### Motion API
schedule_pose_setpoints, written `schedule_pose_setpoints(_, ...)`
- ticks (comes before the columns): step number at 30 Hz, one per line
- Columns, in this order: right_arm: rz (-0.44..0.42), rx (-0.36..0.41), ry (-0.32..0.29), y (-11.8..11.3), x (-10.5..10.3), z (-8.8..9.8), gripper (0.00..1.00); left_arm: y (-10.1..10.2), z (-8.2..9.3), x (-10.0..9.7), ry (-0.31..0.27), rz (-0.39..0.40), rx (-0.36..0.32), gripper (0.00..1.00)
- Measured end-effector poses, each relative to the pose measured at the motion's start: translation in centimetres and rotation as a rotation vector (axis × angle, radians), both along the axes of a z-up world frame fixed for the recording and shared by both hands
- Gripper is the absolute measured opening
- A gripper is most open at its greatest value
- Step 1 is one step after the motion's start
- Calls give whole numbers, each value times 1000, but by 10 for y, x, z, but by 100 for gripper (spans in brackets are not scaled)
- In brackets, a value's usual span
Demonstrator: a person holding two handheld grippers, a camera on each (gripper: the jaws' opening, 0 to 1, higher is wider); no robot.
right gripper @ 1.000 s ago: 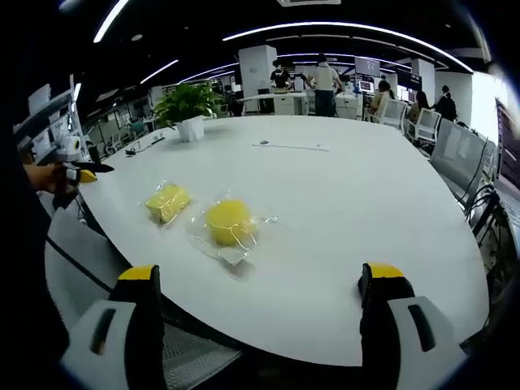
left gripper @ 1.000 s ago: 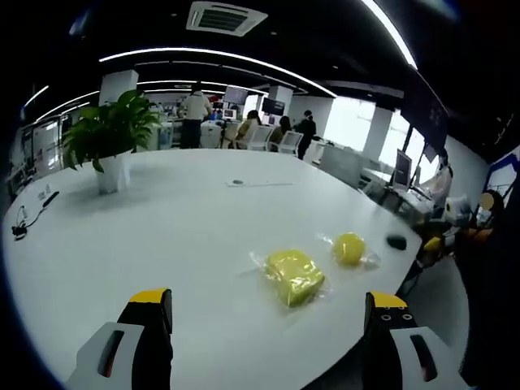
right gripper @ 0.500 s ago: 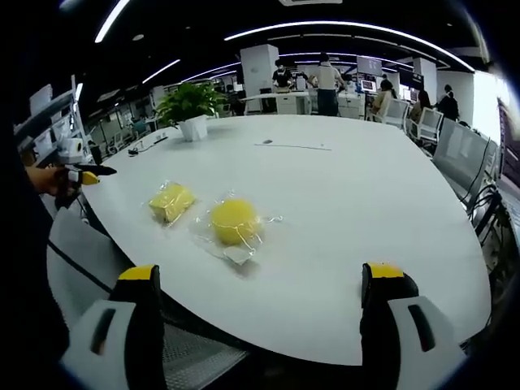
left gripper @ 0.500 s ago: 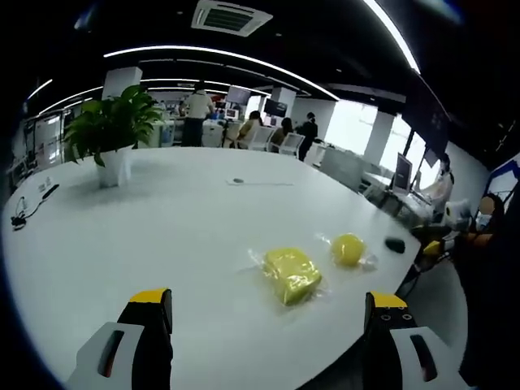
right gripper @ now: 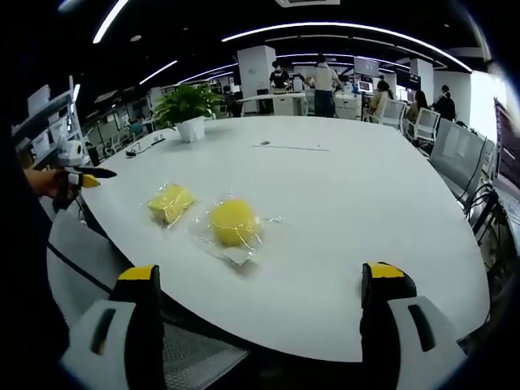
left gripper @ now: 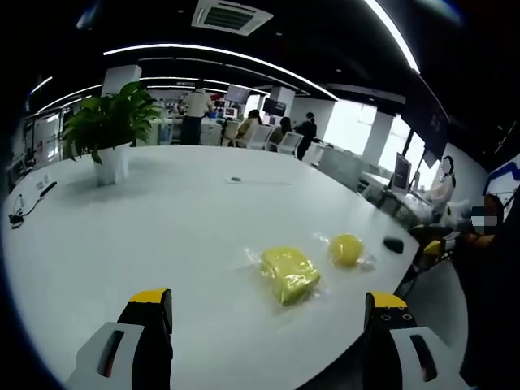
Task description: Compare the silicone blocks by pressing each to a similar depth, holding the contact briefly, and releasing to observe deformation and rebound differences across the visible hardness samples.
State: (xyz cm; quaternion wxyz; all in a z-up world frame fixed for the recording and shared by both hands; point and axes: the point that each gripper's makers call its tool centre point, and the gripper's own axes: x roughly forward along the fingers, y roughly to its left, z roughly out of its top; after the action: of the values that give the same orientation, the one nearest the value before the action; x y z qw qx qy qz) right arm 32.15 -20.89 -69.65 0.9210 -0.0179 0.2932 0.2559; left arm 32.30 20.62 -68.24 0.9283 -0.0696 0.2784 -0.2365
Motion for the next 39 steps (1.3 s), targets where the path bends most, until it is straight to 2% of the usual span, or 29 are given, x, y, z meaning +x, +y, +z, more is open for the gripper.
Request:
schedule_pose_setpoints(7,2,3,-4,4,-1,-2,96,0,-2,-2,10,9,-12,100)
schedule_pose_setpoints(10,0,9,-6,4,-1,-1,96,2,-1,0,21,32,-45,100)
schedule_pose_setpoints(16,-9,14,-10,5,-4,-4,96,4,5,9,26,57,-66,100)
schedule_pose_setpoints(21,-4,15,-7,9,-7,-7,96,4,10,24,31,92,-133,100)
schedule_pose_setpoints(25,-2,14,-17,13,-6,-5,96,2,12,35,32,95,-139,100)
schedule_pose_setpoints(30,5,10,-15,16,-2,-5,96,-1,4,48,60,100,-163,99)
schedule_pose_setpoints(37,40,-12,3,19,-3,-14,96,-6,-24,64,159,133,-202,99)
schedule_pose_setpoints(39,40,-14,8,18,-3,-15,96,-8,-28,71,165,136,-219,98)
